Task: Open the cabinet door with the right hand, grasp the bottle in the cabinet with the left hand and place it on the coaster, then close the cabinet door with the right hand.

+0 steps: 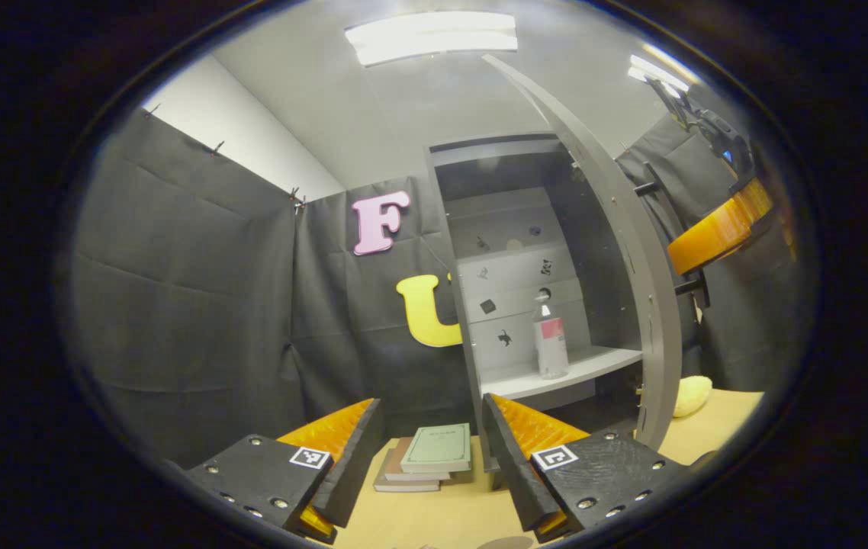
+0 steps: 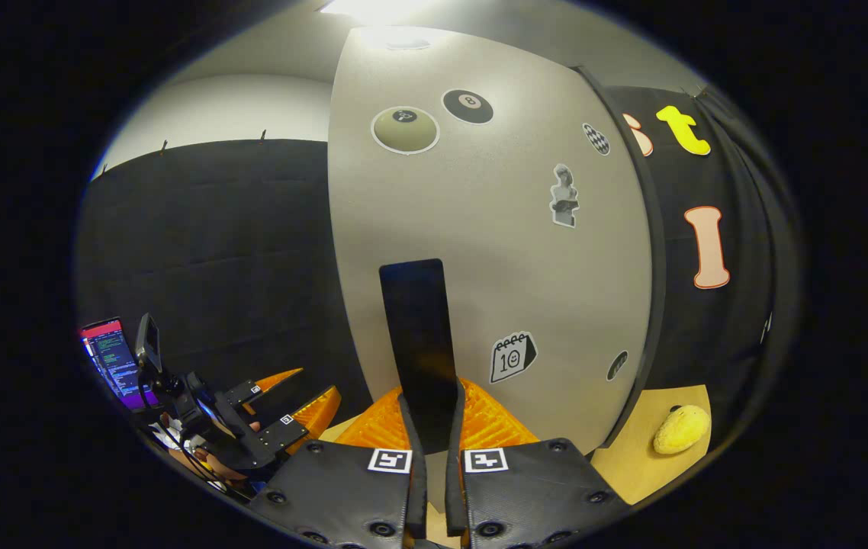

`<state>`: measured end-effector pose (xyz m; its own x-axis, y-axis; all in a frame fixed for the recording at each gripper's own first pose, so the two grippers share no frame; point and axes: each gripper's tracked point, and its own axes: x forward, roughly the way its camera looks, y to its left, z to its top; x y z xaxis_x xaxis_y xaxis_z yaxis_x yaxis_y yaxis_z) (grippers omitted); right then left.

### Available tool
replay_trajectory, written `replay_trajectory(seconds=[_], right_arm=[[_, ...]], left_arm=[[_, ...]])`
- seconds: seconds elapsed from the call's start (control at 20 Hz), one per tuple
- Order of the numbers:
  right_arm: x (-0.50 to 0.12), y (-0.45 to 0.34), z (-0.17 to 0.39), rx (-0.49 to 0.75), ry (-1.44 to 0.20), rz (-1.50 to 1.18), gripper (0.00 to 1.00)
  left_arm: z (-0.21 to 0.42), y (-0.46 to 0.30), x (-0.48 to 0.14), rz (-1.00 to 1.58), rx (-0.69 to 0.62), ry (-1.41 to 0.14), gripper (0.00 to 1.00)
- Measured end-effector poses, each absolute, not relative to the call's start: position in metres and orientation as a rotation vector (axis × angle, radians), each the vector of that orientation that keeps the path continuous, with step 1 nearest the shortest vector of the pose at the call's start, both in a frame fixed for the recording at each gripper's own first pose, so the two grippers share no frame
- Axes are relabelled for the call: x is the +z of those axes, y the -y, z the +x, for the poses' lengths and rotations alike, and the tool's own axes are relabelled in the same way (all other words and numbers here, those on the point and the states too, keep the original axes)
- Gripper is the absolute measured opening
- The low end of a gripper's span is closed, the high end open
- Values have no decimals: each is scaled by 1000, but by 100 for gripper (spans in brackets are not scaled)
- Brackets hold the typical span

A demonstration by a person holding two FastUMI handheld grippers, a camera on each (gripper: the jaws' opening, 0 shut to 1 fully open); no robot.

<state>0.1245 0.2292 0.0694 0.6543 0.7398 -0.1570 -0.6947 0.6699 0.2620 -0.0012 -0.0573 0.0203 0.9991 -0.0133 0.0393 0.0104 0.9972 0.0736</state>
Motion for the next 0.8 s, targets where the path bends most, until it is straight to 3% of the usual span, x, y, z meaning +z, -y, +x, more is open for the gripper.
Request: replay_trajectory(seconds=[0.05,0.1,0.35,0.45,0.8], right_arm=[[69,-227,124,818,-258,182,7],[69,-225,123,817,-258,179,11],[66,-217,126,809,-264,186,7],[66,-212,127,795,-260,181,11],[67,-192,135,708,-238,188,6]], left_arm=[[-2,66,21,71,-19,42,78],[-2,74,22,68,-26,43,78],[-4,107,22,67,-50,41,81],[-6,120,23,61,-55,40,83],[-11,165,27,63,-83,39,78]])
